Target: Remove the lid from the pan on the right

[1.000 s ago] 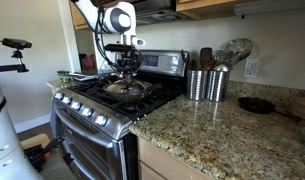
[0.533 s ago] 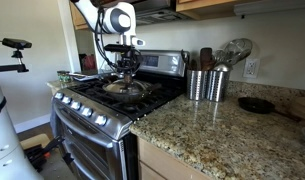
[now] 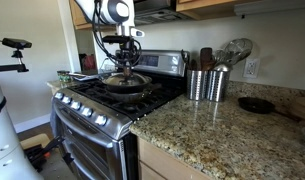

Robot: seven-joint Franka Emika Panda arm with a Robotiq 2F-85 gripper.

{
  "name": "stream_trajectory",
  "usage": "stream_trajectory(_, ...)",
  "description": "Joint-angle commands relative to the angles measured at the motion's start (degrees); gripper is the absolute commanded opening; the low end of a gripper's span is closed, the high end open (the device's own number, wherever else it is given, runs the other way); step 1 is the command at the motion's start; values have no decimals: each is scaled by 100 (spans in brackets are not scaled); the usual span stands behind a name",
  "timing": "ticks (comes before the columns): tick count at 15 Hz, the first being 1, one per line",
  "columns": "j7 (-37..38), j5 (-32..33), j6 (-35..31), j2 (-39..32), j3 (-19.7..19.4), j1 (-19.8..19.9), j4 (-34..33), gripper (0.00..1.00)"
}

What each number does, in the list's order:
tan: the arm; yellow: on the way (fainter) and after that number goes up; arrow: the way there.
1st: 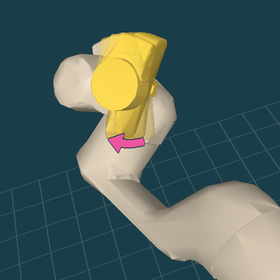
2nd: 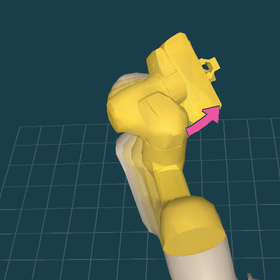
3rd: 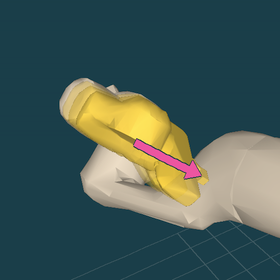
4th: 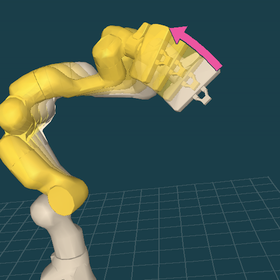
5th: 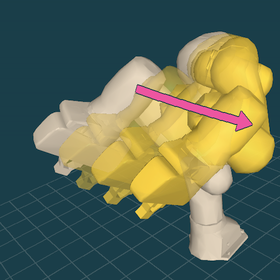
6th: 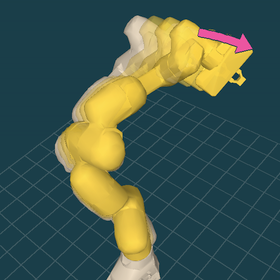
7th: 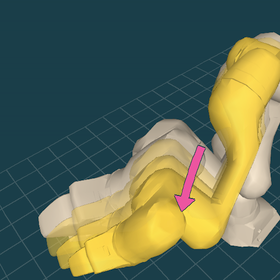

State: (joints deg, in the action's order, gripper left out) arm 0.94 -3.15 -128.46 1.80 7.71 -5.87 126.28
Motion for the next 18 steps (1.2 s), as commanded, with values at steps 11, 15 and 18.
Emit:
stream_trajectory(11, -46, 813, 500, 987, -889, 773, -8, 20)
stream_trajectory(15, 26, 940, 448, 834, -1262, 1174, -45, 20)
stream_trajectory(18, 0, 1024, 304, 706, -1538, 1435, -37, 20)
